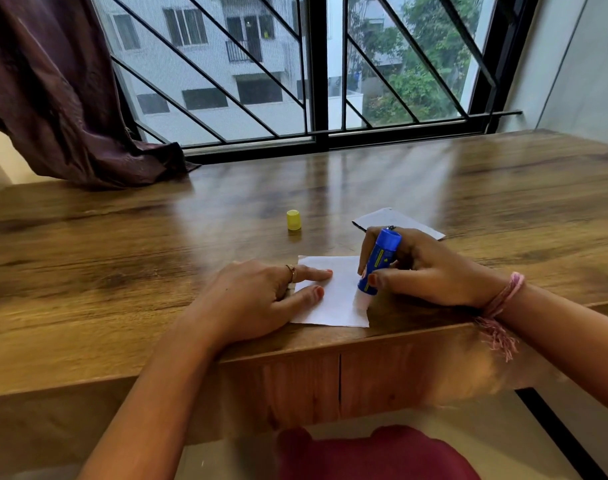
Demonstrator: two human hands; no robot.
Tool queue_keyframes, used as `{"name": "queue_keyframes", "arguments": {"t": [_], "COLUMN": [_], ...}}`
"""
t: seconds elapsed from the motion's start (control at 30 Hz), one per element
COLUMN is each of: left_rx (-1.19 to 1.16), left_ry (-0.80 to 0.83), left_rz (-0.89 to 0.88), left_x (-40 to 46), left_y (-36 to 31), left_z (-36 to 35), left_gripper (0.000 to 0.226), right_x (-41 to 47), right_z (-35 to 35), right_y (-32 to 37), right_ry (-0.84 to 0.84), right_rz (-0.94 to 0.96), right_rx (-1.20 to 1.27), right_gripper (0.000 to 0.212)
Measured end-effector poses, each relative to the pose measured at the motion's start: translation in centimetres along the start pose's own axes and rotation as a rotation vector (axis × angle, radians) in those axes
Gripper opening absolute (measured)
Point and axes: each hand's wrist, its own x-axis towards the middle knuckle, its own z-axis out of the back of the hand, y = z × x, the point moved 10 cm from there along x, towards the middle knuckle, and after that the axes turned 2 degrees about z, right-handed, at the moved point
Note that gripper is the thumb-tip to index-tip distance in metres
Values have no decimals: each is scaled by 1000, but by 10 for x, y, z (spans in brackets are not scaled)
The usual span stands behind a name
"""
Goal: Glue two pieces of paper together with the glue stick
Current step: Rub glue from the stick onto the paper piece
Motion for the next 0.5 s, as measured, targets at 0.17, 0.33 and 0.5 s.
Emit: {"name": "queue_keyframes", "arguments": {"t": [0.17,0.33,0.5], "left_rx": [5,6,15], "left_ry": [10,17,10], "left_rz": [1,-3,0], "left_x": [0,0,-1], "left_y": [0,-2,-2], "left_z": [0,-1,0], "left_gripper": [38,38,36], "right_x": [-1,-1,-2], "right_z": [-2,-1,-6], "right_y": [5,7,10], "right_ry": [25,16,66], "right_rz": [25,35,56], "right_rx": [-32,-30,-34], "right_gripper": [13,23,20]}}
